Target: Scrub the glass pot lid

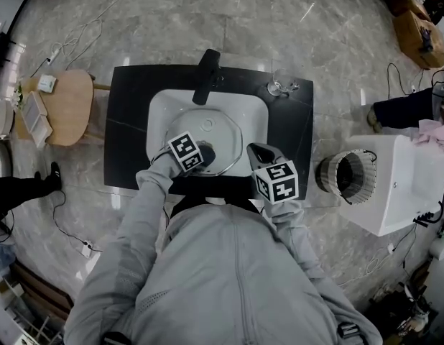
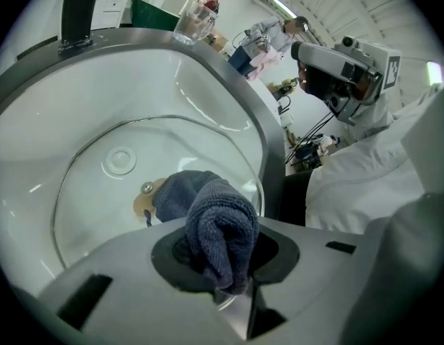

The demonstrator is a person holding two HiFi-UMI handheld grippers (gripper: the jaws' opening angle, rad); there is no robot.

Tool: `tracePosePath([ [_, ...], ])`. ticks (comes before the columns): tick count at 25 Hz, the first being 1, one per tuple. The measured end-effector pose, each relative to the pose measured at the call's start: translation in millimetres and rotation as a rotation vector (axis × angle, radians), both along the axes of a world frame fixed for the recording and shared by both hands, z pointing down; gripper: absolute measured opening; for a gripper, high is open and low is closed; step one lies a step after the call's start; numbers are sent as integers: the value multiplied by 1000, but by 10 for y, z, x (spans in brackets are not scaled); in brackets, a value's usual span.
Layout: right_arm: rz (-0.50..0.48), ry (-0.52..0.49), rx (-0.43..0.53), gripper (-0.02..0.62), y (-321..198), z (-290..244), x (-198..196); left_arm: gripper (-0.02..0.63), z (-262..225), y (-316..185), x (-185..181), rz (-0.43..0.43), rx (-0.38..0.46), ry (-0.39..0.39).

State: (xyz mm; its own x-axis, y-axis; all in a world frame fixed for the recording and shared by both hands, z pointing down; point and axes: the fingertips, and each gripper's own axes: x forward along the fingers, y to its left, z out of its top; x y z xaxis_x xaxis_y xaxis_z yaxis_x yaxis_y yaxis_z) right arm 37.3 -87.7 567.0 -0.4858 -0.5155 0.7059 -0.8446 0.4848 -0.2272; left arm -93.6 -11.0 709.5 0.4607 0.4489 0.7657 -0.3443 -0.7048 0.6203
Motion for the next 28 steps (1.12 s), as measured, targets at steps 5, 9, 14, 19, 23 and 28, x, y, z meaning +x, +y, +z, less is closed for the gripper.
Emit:
tracePosePath([
  [5,15,1,-8,29,7,30,61,94,2,24,486,-65,-31,124],
  [9,33,3,-11,29,8,48,124,94,35,-59,789,-95,-14,157],
  [14,52,4,-12,29,16,40,158,94,59,-170,982,-113,1,166],
  [19,60,2,2,29,-2,15,211,94,61,-248,1061,-121,43,177],
  [23,56,5,25,29,-63,-43,212,94,-47,-413,1058,-138,142,197],
  [28,45,10,73,29,-203,-202,197,94,-562,-822,1054,-269,319,348],
])
